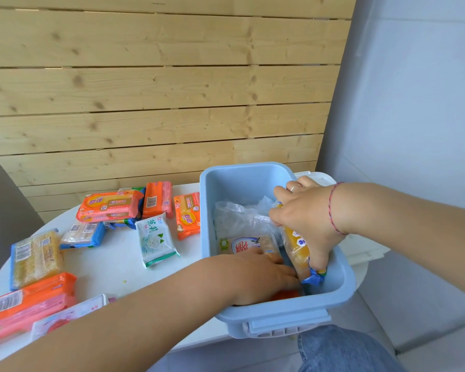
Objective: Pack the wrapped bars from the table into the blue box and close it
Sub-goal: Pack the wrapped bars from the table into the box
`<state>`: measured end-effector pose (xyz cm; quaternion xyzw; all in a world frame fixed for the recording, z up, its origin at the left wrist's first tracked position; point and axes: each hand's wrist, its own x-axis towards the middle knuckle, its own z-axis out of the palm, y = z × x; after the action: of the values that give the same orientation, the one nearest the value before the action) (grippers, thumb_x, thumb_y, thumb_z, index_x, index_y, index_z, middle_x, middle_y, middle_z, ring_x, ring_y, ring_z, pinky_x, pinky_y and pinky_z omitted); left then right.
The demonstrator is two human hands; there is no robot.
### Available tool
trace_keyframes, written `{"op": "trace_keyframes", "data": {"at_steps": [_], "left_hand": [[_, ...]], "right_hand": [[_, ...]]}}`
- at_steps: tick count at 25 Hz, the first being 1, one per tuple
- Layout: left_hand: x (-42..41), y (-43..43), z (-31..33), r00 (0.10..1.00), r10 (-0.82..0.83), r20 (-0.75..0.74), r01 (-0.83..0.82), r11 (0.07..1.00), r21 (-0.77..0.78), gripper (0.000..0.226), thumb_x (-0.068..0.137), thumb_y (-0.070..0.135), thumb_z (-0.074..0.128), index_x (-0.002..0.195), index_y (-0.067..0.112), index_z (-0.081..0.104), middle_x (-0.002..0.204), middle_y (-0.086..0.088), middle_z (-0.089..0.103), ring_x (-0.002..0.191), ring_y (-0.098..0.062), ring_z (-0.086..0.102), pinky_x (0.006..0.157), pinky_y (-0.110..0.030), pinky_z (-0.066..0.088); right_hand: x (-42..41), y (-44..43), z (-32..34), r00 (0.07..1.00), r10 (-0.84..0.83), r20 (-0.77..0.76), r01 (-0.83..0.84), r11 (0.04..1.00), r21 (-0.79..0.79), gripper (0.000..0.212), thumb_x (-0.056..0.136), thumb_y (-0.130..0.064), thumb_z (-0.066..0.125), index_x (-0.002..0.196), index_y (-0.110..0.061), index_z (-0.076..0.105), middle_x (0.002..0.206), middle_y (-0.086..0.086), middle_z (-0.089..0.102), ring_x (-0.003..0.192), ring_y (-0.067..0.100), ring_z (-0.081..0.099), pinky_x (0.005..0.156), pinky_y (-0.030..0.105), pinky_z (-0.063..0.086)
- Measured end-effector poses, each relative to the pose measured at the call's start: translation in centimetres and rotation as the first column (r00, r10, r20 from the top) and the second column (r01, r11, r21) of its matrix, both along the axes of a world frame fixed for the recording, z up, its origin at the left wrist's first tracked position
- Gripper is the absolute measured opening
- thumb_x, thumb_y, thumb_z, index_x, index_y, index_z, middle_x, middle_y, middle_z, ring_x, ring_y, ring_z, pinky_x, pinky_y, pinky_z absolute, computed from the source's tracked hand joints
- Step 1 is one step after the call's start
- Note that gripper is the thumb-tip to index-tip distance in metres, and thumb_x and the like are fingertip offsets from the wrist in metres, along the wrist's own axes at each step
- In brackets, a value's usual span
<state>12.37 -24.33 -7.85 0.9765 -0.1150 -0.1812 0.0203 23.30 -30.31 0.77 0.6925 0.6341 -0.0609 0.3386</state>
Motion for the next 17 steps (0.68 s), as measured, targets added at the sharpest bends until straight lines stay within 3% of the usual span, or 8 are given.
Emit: {"op": "trace_keyframes", "data": {"at_steps": [6,10,14,17], "left_hand": [[0.5,-0.4,-0.6,0.996,-0.059,0.064,0.050,0.990,0.134,0.047,0.098,0.025,0.038,0.144,0.029,0.030,0.151,0.010,0.031,0.129,-0.027,0.029,0.103,-0.043,0.022],[0.2,-0.4,0.2,0.983,0.076,0.167,-0.075,0.997,-0.011,0.043,0.093,0.019,0.044,0.132,0.037,0.044,0.138,0.016,0.045,0.117,-0.020,0.034,0.101,-0.039,0.024],[0.1,0.3,0.7,0.980,0.145,0.135,-0.135,0.987,-0.082,0.049,0.084,0.012,0.045,0.121,0.040,0.058,0.132,0.014,0.055,0.124,-0.014,0.035,0.105,-0.039,0.028],[0.2,0.3,0.6,0.981,0.182,0.060,-0.176,0.980,-0.091,0.054,0.085,0.010,0.043,0.126,0.043,0.055,0.137,0.003,0.052,0.130,-0.015,0.036,0.110,-0.037,0.027]], "right_hand": [[1.0,-1.5,-1.0,0.999,-0.013,-0.032,0.015,0.998,0.063,0.084,0.051,-0.049,0.079,0.121,-0.023,0.041,0.112,0.007,0.029,0.093,0.022,0.025,0.096,0.037,0.033],[1.4,-2.1,-1.5,0.998,-0.003,-0.070,0.011,0.994,0.107,0.081,0.051,-0.045,0.080,0.118,-0.020,0.042,0.107,0.007,0.028,0.090,0.022,0.024,0.087,0.035,0.031],[0.5,-2.3,-3.5,0.997,0.014,-0.074,-0.009,0.998,0.068,0.068,0.054,-0.039,0.079,0.108,-0.020,0.042,0.110,0.011,0.035,0.099,0.027,0.036,0.100,0.039,0.027],[0.0,-2.6,-4.5,0.998,0.061,-0.028,-0.059,0.996,0.062,0.073,0.062,-0.035,0.077,0.123,-0.019,0.041,0.119,0.015,0.043,0.112,0.032,0.044,0.114,0.049,0.014]]}}
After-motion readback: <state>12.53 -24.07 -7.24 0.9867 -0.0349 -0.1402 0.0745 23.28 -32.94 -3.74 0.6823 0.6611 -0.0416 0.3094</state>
